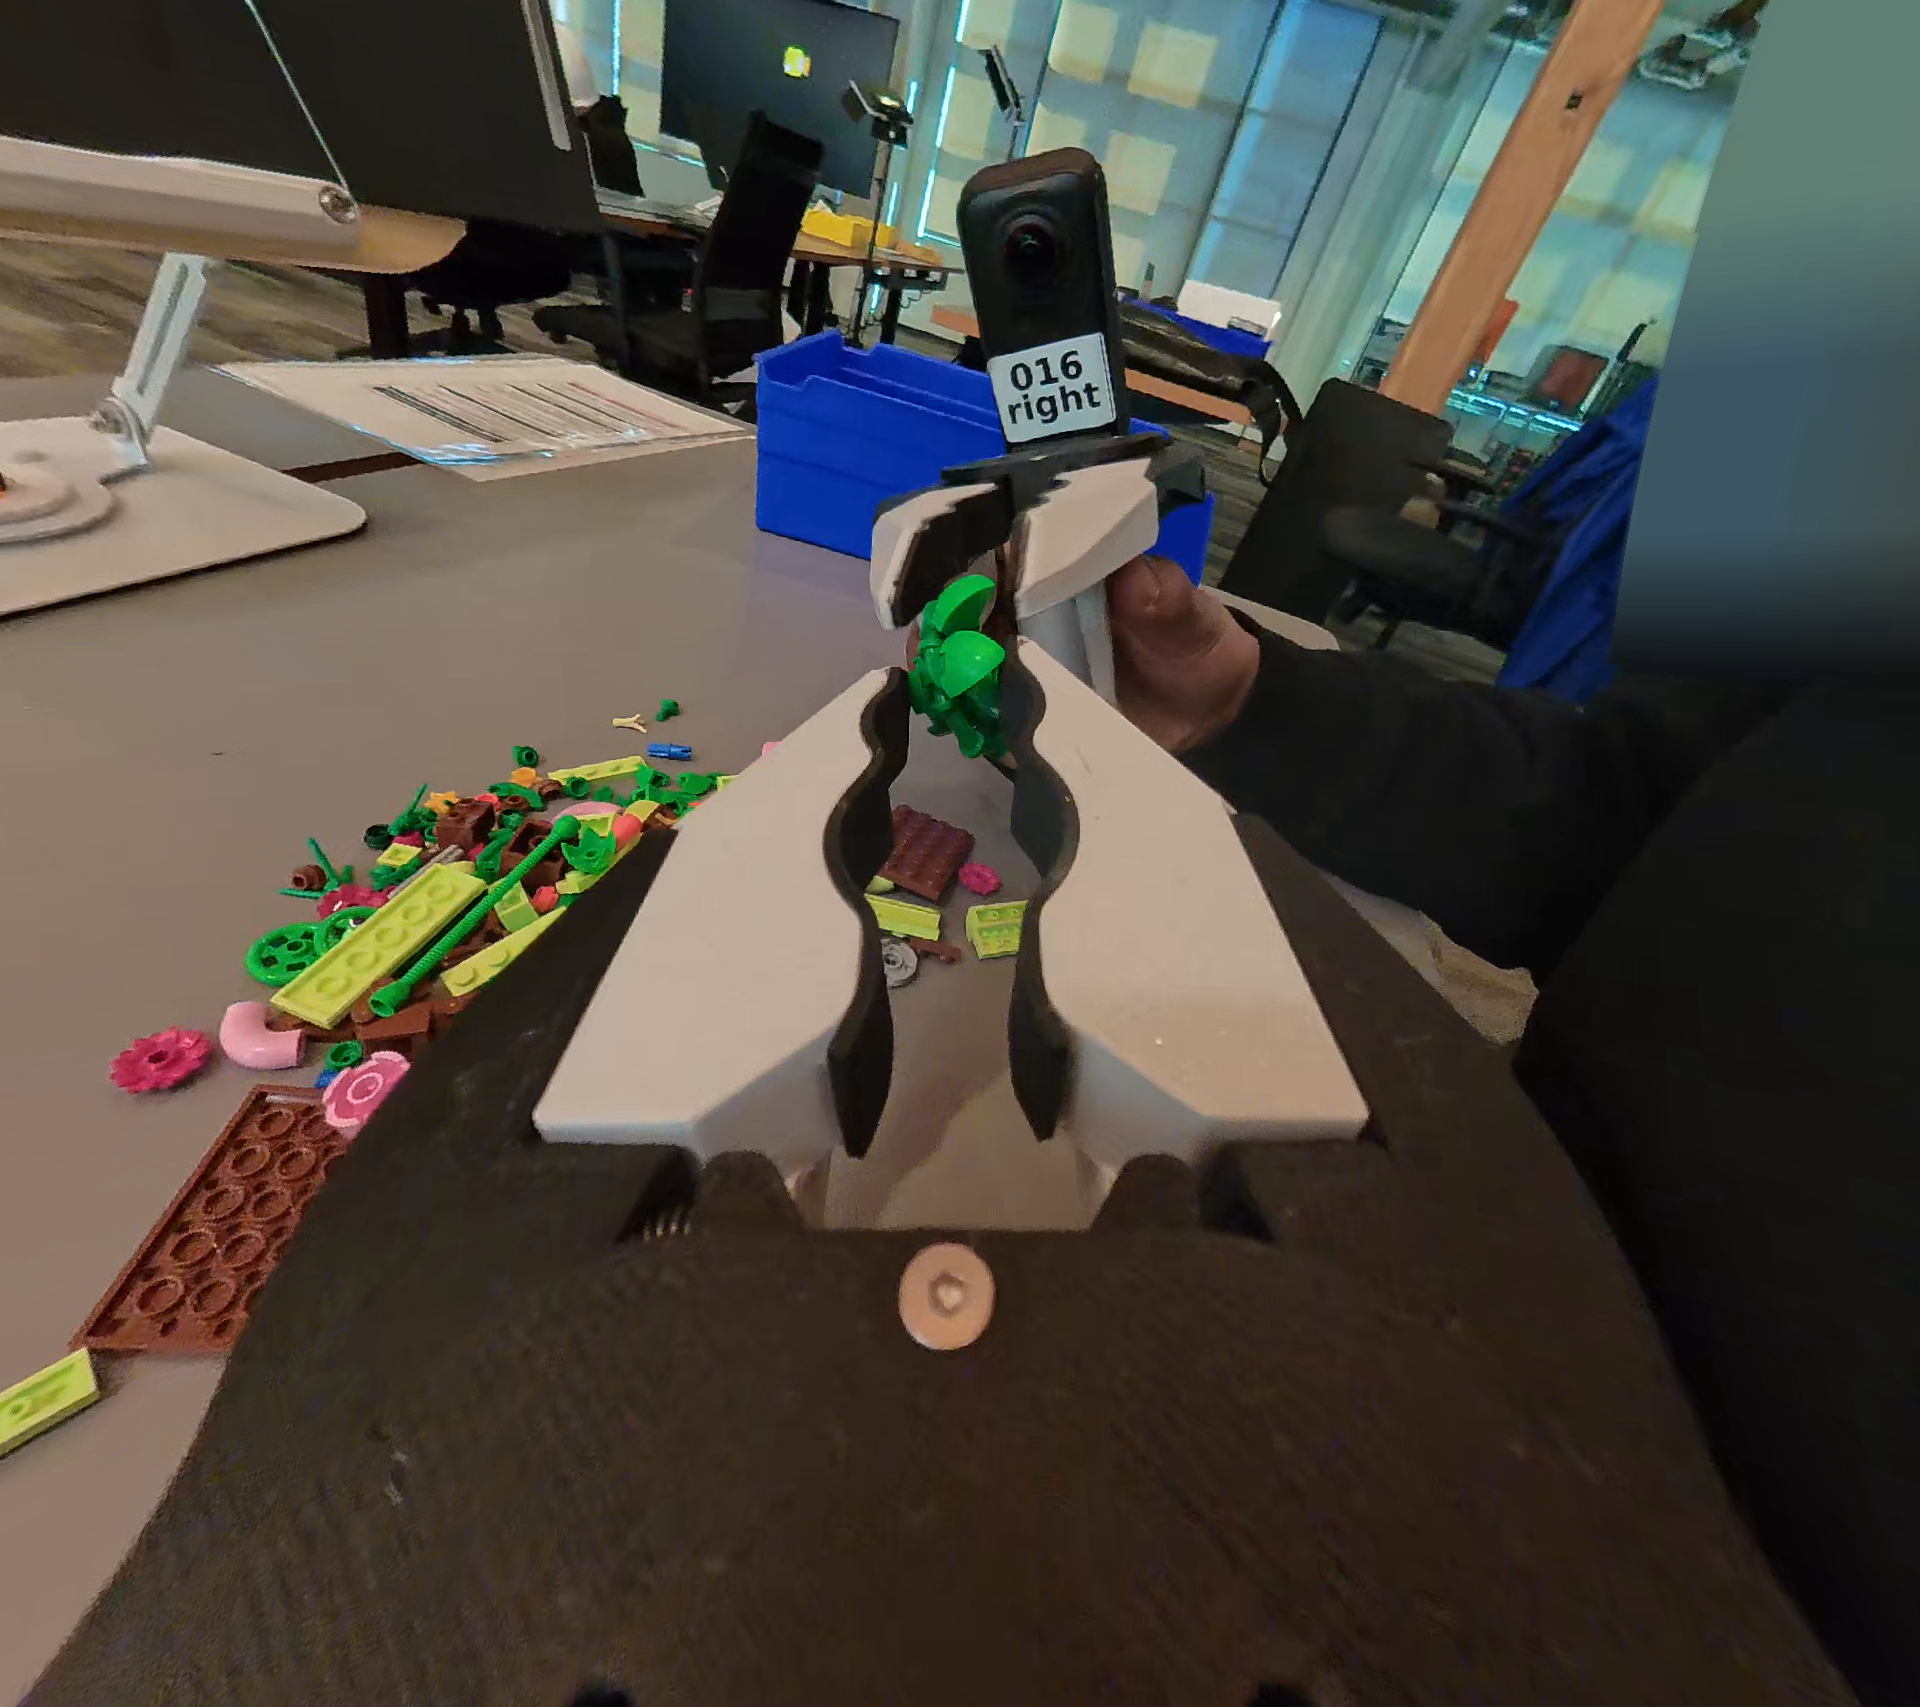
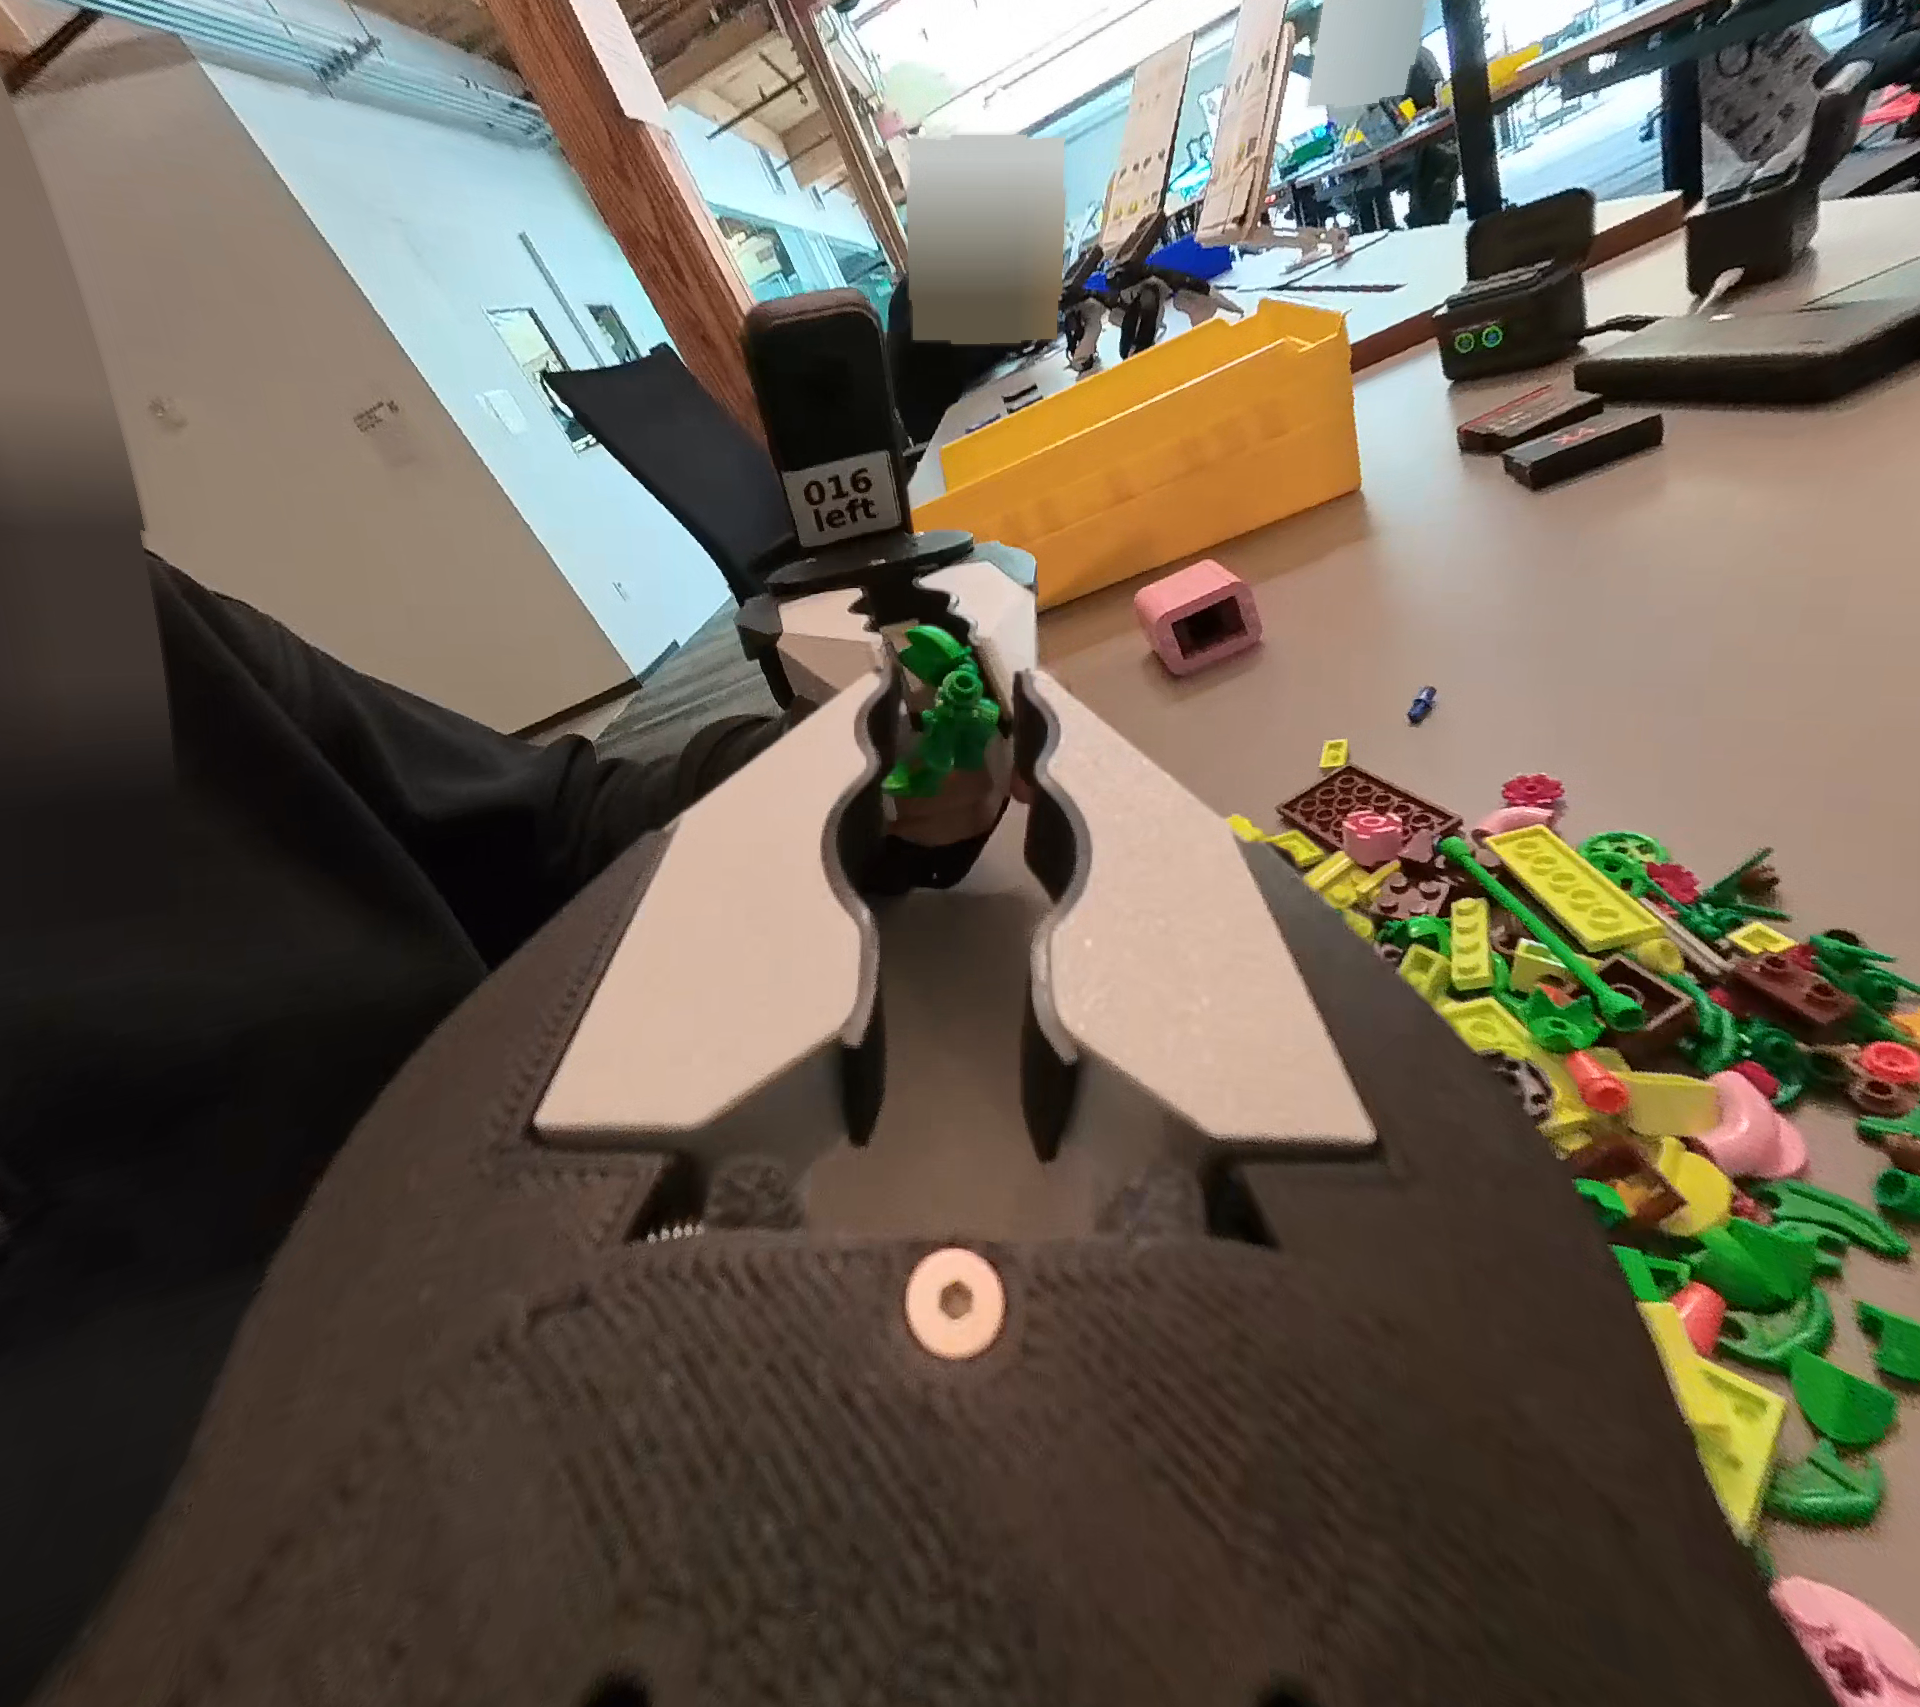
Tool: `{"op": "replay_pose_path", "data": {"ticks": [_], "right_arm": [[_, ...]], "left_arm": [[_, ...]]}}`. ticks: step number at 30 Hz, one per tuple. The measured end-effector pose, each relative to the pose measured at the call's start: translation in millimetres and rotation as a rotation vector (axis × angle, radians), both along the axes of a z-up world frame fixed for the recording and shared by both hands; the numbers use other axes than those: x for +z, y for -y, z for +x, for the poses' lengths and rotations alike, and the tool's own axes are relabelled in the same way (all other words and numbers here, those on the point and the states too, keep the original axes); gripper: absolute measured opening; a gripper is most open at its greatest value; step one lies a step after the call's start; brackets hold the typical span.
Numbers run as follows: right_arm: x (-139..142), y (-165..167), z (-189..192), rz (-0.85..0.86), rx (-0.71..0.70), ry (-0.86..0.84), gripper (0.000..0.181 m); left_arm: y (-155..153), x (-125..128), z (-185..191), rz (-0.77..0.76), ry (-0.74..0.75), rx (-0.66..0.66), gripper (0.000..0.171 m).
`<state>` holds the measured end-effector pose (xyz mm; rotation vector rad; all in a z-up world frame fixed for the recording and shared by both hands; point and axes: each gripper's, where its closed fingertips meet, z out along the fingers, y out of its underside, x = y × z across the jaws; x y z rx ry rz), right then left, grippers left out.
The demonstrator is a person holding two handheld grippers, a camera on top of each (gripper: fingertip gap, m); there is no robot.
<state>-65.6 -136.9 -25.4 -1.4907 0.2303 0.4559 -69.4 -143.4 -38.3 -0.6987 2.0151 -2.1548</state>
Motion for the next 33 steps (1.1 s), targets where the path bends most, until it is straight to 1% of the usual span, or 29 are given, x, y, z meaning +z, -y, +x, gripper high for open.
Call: {"op": "replay_pose_path", "data": {"ticks": [3, 6, 8, 10, 12, 14, 15, 16, 19, 23, 25, 27, 29, 31, 33], "right_arm": [[-2.0, -0.9, -0.9, -0.005, 0.001, 0.013, 0.004], [-0.9, 0.3, -1.1, 0.003, 0.017, -0.016, 0.003], [0.8, 0.8, 1.5, 0.020, 0.005, -0.044, 0.003], [0.6, 0.6, 3.1, 0.027, -0.002, -0.060, 0.003], [-0.1, -0.7, 4.8, 0.031, -0.018, -0.065, 0.003], [1.2, -1.4, 6.5, 0.051, -0.040, -0.066, 0.003], [3.1, -1.4, 6.4, 0.068, -0.043, -0.069, 0.003], [5.3, -1.3, 4.9, 0.087, -0.035, -0.075, 0.003], [7.2, -2.3, 3.7, 0.109, -0.030, -0.091, 0.003], [9.9, -1.4, 1.9, 0.121, -0.017, -0.092, 0.003], [9.5, -1.7, 1.2, 0.113, -0.020, -0.075, 0.003], [7.5, -3.3, 0.6, 0.095, -0.033, -0.045, 0.003], [7.5, -3.5, 0.8, 0.090, -0.052, -0.013, 0.003], [9.1, -2.5, 2.0, 0.093, -0.073, 0.010, 0.003], [9.8, -1.6, 2.8, 0.091, -0.080, 0.021, 0.003]], "left_arm": [[2.6, -2.5, -1.7, 0.019, 0.005, -0.008, 0.015], [5.9, -3.1, -4.9, 0.022, 0.016, -0.021, 0.016], [8.4, -2.2, -7.2, 0.018, 0.028, -0.026, 0.027], [8.3, -2.8, -6.6, 0.026, 0.041, -0.013, 0.028], [7.9, -4.0, -4.4, 0.022, 0.024, -0.004, 0.028], [6.8, -1.4, -3.3, -0.013, -0.005, -0.008, 0.027], [5.1, 0.5, -1.5, -0.040, -0.025, -0.003, 0.018], [3.0, 2.9, -1.0, -0.069, -0.040, -0.010, 0.014], [-0.3, 6.6, -2.6, -0.129, -0.098, -0.065, 0.013], [-4.5, 15.4, -3.4, -0.225, -0.146, -0.102, 0.011], [-8.5, 19.9, -2.0, -0.294, -0.190, -0.121, 0.011], [-11.1, 20.0, -0.5, -0.331, -0.228, -0.134, 0.010], [-10.4, 18.5, -0.6, -0.341, -0.253, -0.147, 0.013], [-7.6, 15.4, -1.2, -0.331, -0.274, -0.158, 0.022], [-5.5, 11.7, -0.5, -0.317, -0.292, -0.157, 0.026]]}}
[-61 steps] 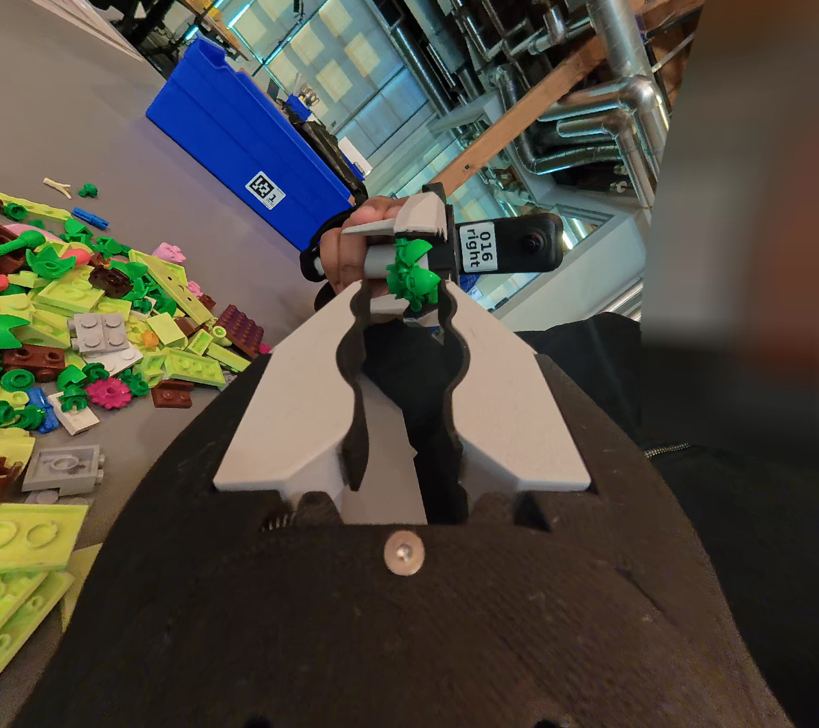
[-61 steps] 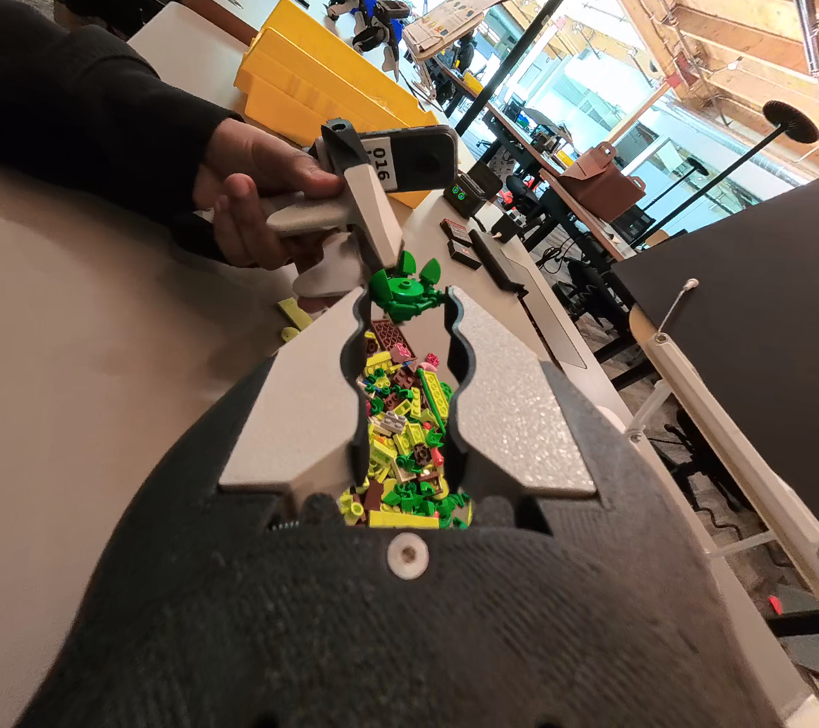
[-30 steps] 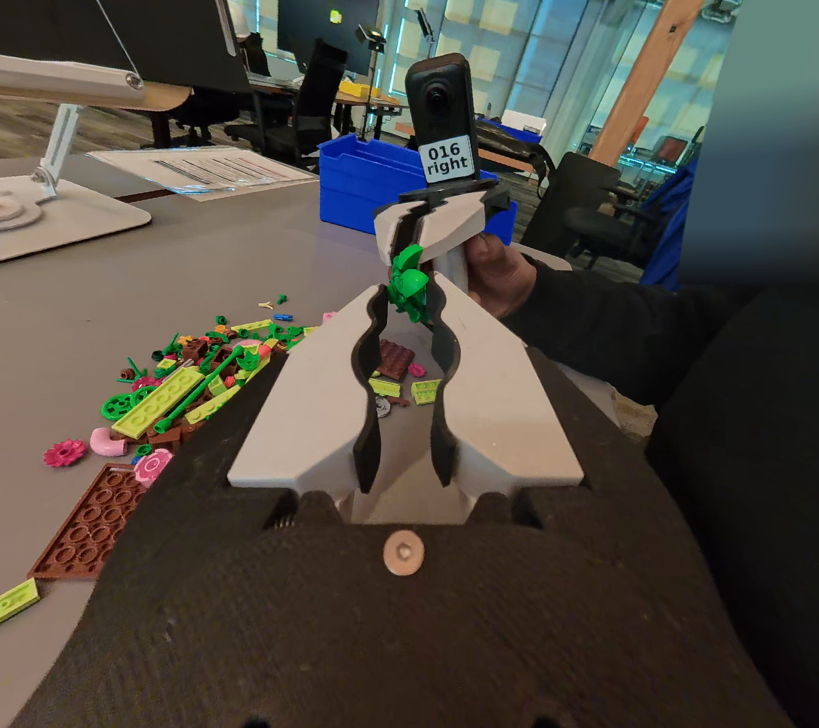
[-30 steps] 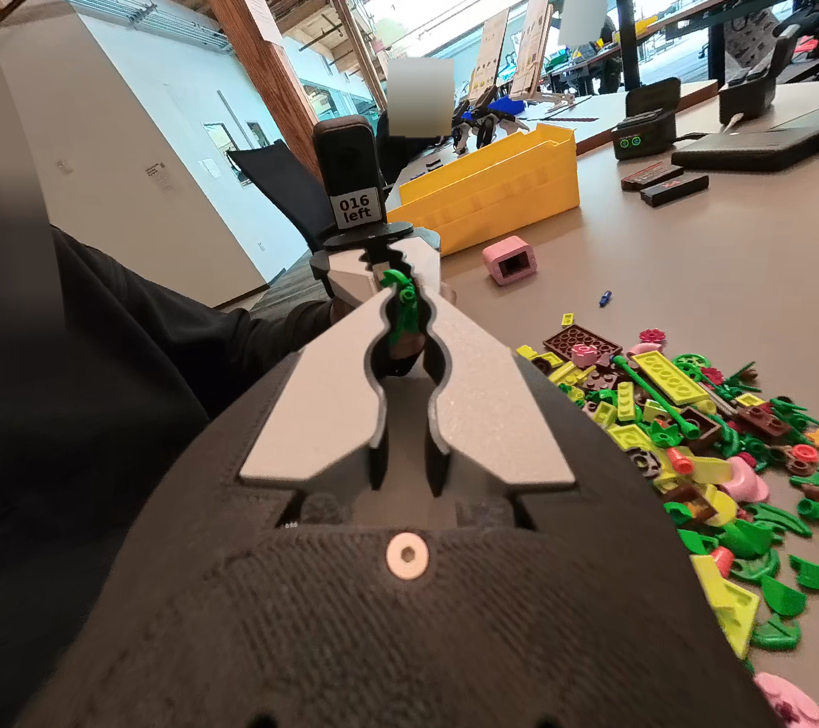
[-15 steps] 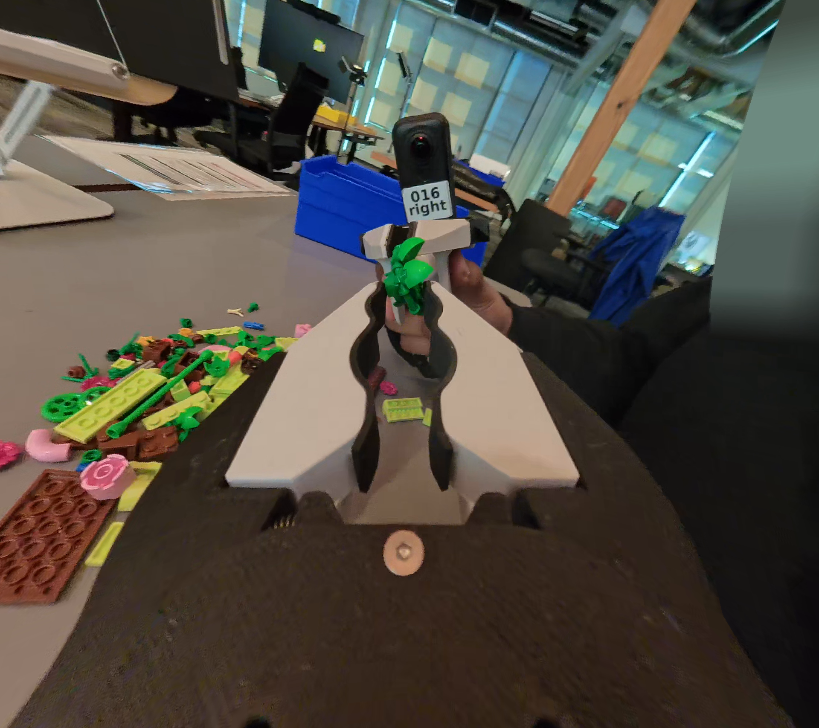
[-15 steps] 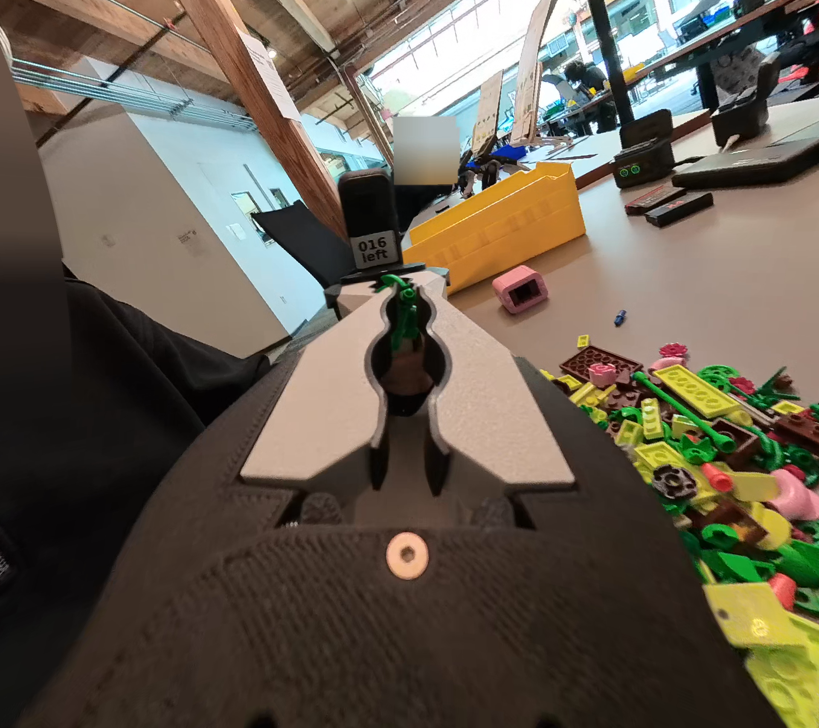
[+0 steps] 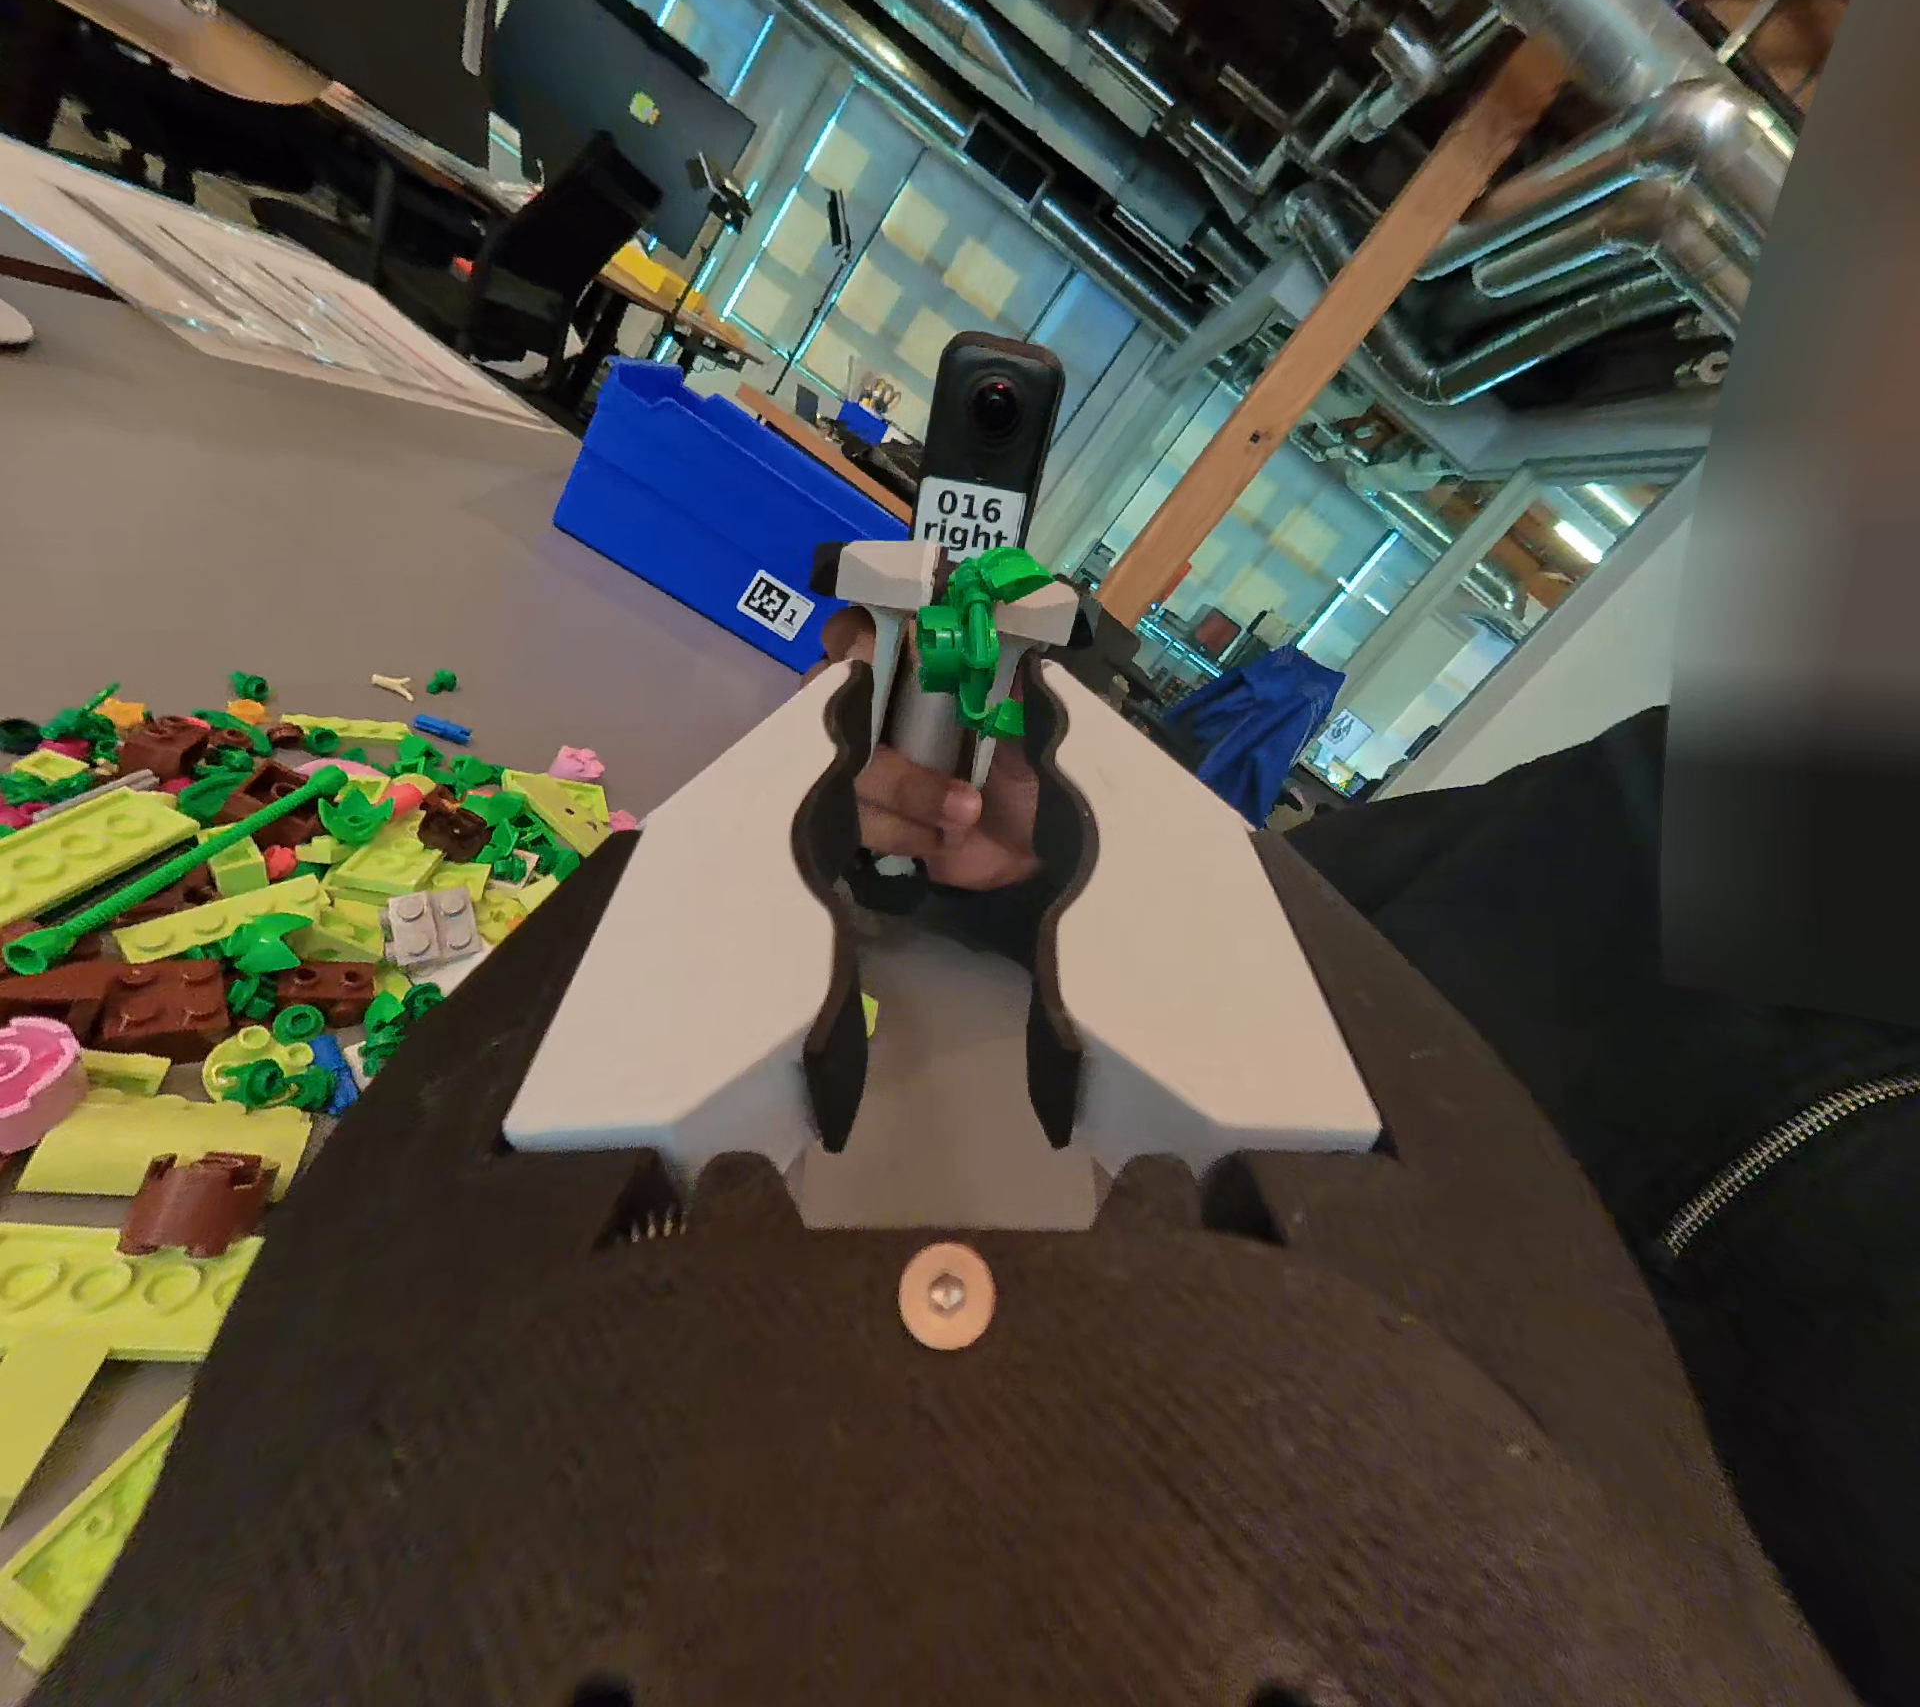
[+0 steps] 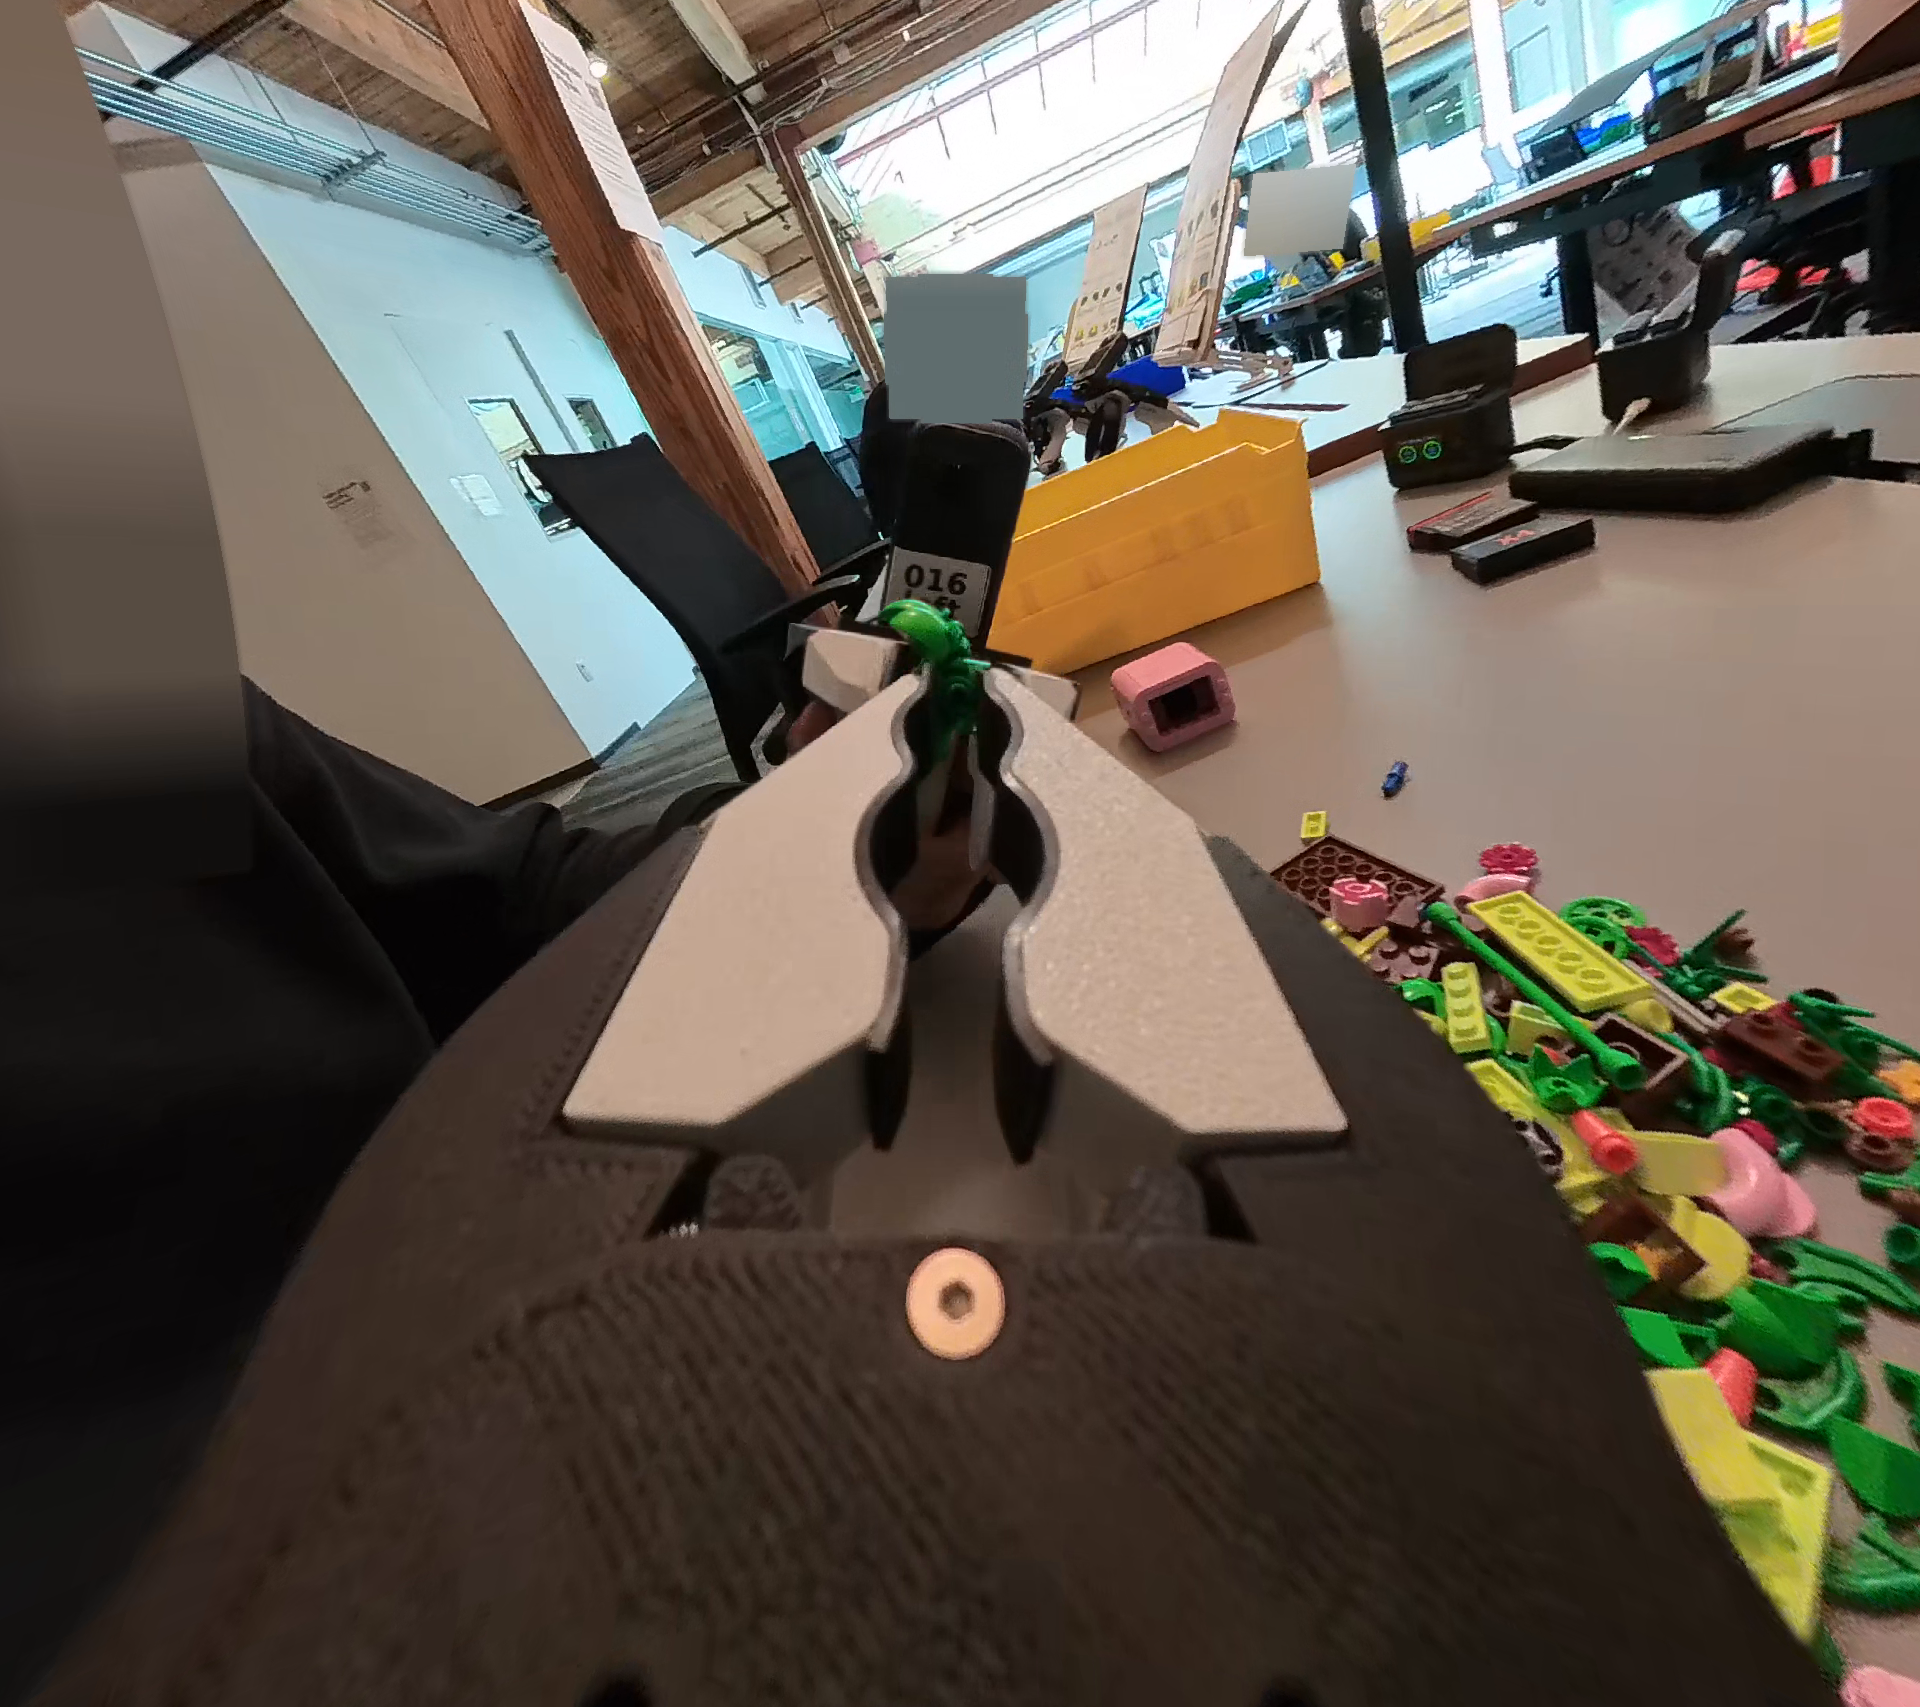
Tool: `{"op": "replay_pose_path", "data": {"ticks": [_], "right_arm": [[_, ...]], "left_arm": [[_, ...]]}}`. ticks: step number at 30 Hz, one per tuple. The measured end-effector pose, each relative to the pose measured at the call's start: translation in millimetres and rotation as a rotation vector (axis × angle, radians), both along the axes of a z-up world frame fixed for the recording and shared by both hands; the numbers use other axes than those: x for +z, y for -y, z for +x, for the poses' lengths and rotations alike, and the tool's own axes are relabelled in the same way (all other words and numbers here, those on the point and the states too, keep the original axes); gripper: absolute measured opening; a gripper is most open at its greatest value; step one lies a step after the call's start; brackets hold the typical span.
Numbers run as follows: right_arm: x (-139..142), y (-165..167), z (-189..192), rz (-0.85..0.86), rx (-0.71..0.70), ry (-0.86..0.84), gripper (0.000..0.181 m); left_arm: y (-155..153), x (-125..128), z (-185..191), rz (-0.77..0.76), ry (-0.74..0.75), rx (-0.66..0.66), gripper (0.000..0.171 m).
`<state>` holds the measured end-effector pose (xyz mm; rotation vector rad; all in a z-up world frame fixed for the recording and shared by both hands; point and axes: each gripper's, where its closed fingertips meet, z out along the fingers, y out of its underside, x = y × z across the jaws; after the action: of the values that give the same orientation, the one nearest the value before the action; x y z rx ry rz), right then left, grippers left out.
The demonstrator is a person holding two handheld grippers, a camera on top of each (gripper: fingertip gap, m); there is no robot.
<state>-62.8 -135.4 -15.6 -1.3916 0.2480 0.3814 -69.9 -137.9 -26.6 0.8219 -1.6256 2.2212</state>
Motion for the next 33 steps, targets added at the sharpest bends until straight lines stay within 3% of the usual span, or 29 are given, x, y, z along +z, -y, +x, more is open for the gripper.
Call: {"op": "replay_pose_path", "data": {"ticks": [10, 14, 23, 24, 26, 27, 30, 33], "right_arm": [[-7.6, -5.2, -4.0, -0.071, -0.012, 0.067, 0.003], [-7.8, -1.9, -1.7, -0.076, 0.027, -0.001, 0.003], [-4.6, 1.5, 3.8, 0.012, 0.094, -0.190, 0.002], [0.8, 6.0, 8.9, 0.058, 0.076, -0.216, 0.004], [31.9, 52.2, 45.8, 0.299, -0.007, -0.340, 0.003], [31.3, 70.8, 61.4, 0.292, -0.084, -0.323, 0.002], [-15.1, 65.1, 76.6, -0.167, -0.300, -0.034, 0.003], [-63.1, 57.7, 86.1, -0.485, -0.360, 0.070, 0.003]], "left_arm": [[-0.6, -1.7, 0.1, 0.036, 0.028, 0.019, 0.011], [3.3, -2.8, 1.4, 0.094, 0.051, 0.044, 0.012], [4.5, -1.4, 4.8, 0.055, -0.023, 0.039, 0.012], [-0.2, -3.3, 7.4, 0.060, -0.032, 0.059, 0.012], [-28.5, -2.9, 21.5, 0.043, -0.033, 0.158, 0.012], [-39.3, -0.9, 27.2, 0.041, -0.021, 0.193, 0.012], [-39.6, -0.7, 28.8, 0.092, 0.031, 0.223, 0.012], [-27.8, -8.5, 24.3, 0.151, 0.048, 0.202, 0.012]]}}
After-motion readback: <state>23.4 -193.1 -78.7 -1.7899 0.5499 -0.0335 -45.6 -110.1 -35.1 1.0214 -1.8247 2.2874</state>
